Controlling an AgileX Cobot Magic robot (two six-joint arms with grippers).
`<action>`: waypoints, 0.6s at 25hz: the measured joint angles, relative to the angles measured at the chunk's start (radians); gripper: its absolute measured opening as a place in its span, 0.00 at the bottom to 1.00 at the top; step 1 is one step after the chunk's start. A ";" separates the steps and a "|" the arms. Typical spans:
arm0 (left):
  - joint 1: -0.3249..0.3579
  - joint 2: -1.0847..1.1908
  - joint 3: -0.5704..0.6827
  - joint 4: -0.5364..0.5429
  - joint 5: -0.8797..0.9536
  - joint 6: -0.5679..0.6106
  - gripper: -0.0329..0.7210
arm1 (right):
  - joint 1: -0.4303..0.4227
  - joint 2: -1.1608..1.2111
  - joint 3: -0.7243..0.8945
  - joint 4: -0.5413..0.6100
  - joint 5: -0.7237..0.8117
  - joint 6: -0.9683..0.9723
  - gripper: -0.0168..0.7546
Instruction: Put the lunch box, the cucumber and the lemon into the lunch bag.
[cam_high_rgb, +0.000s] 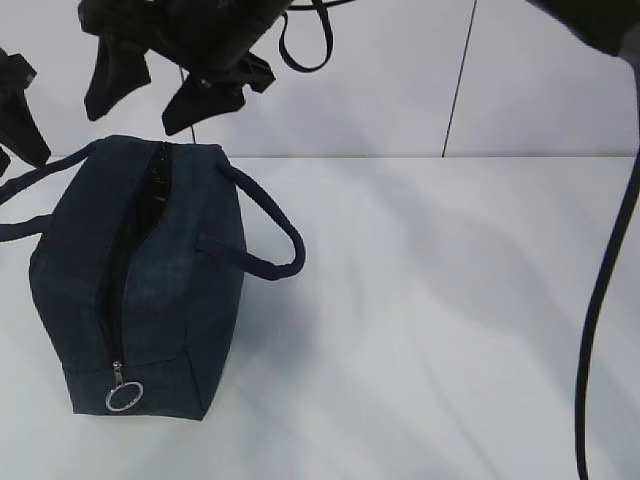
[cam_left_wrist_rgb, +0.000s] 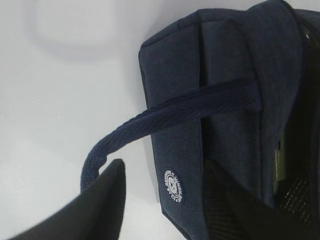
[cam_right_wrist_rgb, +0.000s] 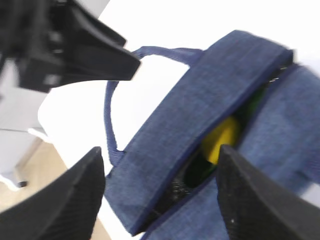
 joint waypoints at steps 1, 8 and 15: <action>0.000 -0.002 0.000 0.000 0.000 0.000 0.51 | 0.000 0.000 -0.022 0.000 0.004 -0.010 0.70; 0.000 -0.071 0.000 -0.003 0.000 0.000 0.50 | 0.000 -0.034 -0.056 -0.077 0.014 -0.020 0.67; 0.000 -0.173 0.000 -0.014 0.003 -0.004 0.50 | 0.000 -0.164 0.086 -0.096 0.016 -0.020 0.67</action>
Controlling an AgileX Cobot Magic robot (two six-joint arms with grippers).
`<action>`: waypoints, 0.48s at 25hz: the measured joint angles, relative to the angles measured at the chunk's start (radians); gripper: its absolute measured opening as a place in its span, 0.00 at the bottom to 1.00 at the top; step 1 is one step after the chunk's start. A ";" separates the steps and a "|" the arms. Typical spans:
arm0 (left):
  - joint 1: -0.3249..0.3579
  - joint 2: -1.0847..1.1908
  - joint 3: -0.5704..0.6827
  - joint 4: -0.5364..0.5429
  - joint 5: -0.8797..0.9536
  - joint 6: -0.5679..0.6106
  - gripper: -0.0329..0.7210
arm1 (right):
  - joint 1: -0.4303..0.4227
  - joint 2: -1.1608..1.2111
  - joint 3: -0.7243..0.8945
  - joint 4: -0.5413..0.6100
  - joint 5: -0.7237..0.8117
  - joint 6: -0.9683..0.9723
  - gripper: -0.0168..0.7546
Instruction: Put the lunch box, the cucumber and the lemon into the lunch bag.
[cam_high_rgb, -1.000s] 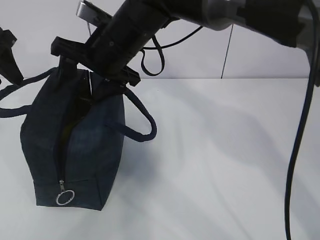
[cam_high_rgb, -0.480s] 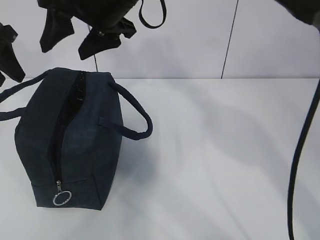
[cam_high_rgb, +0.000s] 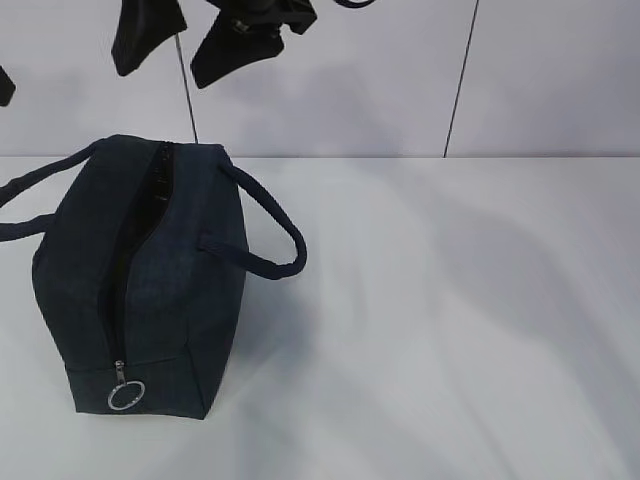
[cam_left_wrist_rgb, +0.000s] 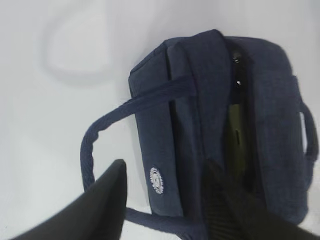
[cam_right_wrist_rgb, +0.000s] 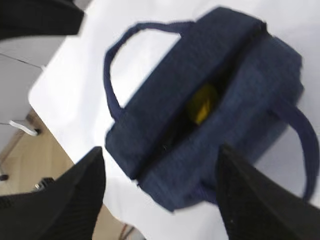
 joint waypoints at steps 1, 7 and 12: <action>0.000 -0.020 0.004 -0.006 0.000 -0.001 0.50 | 0.000 -0.031 0.034 -0.007 0.000 0.000 0.67; 0.000 -0.145 0.073 -0.024 0.005 -0.004 0.50 | 0.024 -0.228 0.274 -0.179 0.000 -0.047 0.67; 0.000 -0.246 0.136 -0.024 0.007 -0.004 0.49 | 0.075 -0.384 0.425 -0.270 0.002 -0.148 0.67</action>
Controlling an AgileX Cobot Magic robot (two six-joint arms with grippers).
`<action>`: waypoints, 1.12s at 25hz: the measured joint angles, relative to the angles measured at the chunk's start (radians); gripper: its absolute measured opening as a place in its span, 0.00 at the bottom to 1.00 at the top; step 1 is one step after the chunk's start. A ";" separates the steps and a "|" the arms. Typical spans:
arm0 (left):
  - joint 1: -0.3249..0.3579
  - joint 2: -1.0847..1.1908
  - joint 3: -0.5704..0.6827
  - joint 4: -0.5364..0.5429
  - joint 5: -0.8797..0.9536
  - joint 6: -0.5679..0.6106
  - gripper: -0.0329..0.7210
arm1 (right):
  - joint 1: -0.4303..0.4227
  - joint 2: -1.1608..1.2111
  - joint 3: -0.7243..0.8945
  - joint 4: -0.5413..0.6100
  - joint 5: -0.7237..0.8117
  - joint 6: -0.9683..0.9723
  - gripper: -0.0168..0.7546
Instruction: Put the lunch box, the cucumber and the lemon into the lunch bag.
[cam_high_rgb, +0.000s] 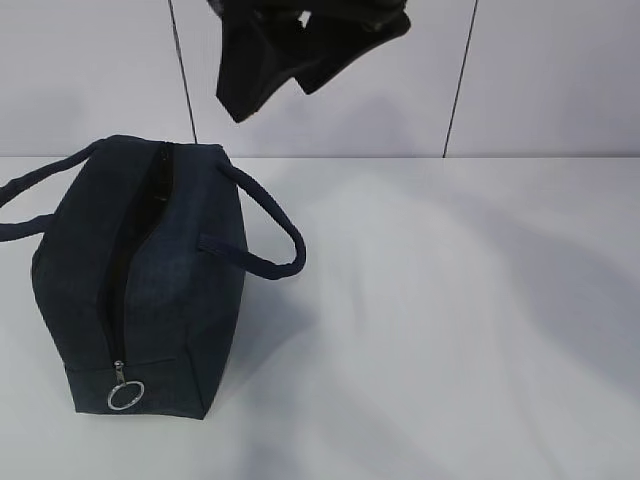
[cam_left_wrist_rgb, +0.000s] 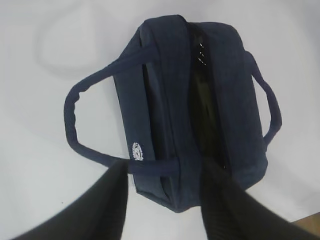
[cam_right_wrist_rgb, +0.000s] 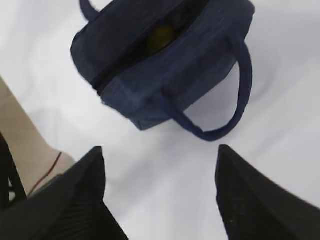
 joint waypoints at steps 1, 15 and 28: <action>0.000 -0.017 0.016 0.000 0.002 0.000 0.49 | 0.002 -0.019 0.027 0.000 0.000 -0.020 0.67; -0.071 -0.075 0.191 -0.036 0.011 -0.002 0.49 | 0.002 -0.125 0.380 -0.015 -0.002 -0.069 0.66; -0.071 0.185 0.138 -0.092 -0.073 0.058 0.53 | 0.002 -0.125 0.381 -0.016 -0.005 -0.028 0.66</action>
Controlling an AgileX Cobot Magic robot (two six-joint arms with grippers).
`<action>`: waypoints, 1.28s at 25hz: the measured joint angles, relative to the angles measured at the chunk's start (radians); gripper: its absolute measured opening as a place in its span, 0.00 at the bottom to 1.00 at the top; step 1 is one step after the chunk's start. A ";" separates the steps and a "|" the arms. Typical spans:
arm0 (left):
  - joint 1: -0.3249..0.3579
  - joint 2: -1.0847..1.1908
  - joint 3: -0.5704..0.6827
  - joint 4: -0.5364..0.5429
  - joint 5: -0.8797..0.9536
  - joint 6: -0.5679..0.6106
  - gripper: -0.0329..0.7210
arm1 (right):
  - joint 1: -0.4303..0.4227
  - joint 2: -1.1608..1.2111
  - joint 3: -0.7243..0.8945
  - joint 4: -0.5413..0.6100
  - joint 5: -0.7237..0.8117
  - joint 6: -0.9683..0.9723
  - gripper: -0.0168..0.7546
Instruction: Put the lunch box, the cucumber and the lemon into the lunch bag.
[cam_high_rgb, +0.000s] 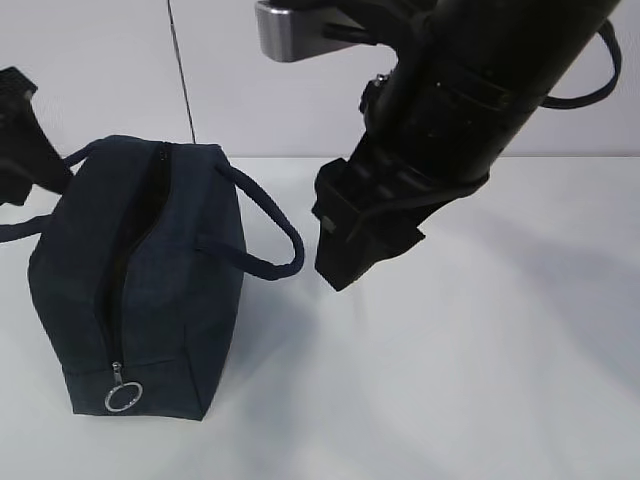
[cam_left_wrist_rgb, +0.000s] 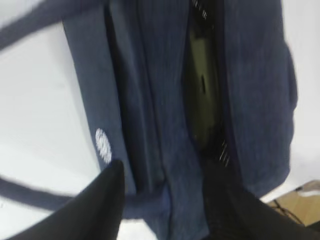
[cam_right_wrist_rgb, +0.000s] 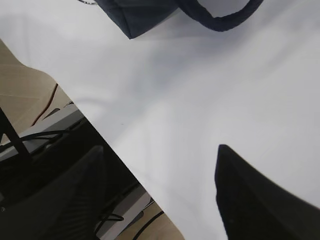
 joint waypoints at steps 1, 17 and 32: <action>0.000 0.011 -0.017 -0.012 -0.009 0.002 0.53 | 0.000 0.000 0.000 -0.003 0.000 0.000 0.66; 0.000 0.208 -0.183 -0.044 0.048 0.002 0.54 | 0.000 0.000 0.000 -0.098 0.000 0.002 0.66; -0.069 0.295 -0.185 -0.039 0.048 0.002 0.14 | -0.008 0.000 0.021 -0.306 -0.002 0.097 0.66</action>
